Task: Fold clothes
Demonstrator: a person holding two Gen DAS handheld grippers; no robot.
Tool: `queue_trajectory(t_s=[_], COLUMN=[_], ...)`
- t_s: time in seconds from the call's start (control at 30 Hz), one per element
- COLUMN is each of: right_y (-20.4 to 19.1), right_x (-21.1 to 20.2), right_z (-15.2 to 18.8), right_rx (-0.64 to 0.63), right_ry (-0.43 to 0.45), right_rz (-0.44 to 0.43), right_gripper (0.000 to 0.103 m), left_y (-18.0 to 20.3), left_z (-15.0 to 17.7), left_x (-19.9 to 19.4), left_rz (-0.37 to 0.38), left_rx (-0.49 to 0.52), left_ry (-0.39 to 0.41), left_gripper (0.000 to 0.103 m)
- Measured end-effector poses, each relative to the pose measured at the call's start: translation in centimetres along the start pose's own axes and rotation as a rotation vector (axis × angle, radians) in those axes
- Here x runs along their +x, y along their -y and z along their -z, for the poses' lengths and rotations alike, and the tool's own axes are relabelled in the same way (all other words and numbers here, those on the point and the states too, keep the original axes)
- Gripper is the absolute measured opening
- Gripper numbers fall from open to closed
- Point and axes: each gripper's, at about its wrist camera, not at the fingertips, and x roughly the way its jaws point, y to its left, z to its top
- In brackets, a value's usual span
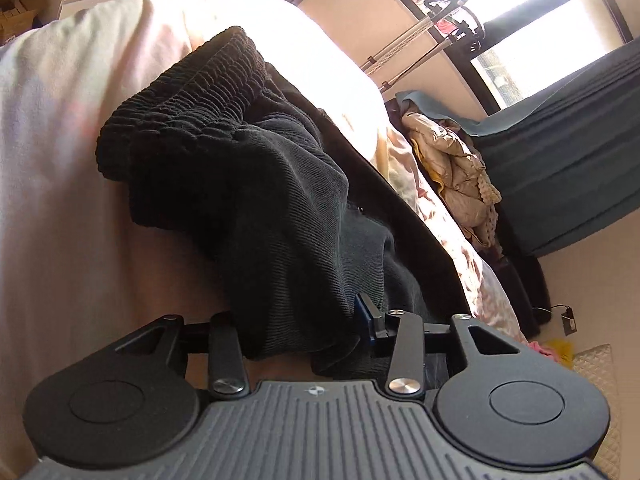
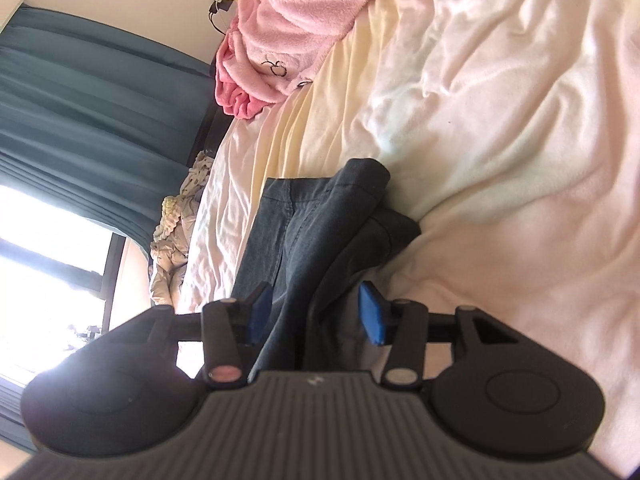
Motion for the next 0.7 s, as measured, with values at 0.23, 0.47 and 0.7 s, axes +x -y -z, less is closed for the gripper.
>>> queue_trajectory(t_s=[0.23,0.47,0.7], right_y=[-0.4,0.2,-1.1], right_x=[1.4,1.3,-0.5], right_z=[0.5,0.2,-0.6], right_rx=[-0.026,0.005,-0.028], right_ry=[-0.059,-0.059,0.038], right_rz=[-0.020,-0.006,-0.042], right_gripper=[0.051,0.051,0.051], left_y=[-7.7,-9.2,0.3], left_z=[-1.8,0.4,3.2], left_x=[1.6,-4.3,-7.5], left_rz=[0.018,0.074,0.030], left_rx=[-0.401,-0.476,0.087], left_ry=[-0.011,0.226,0.376], left_gripper=[0.095,0.095,0.095])
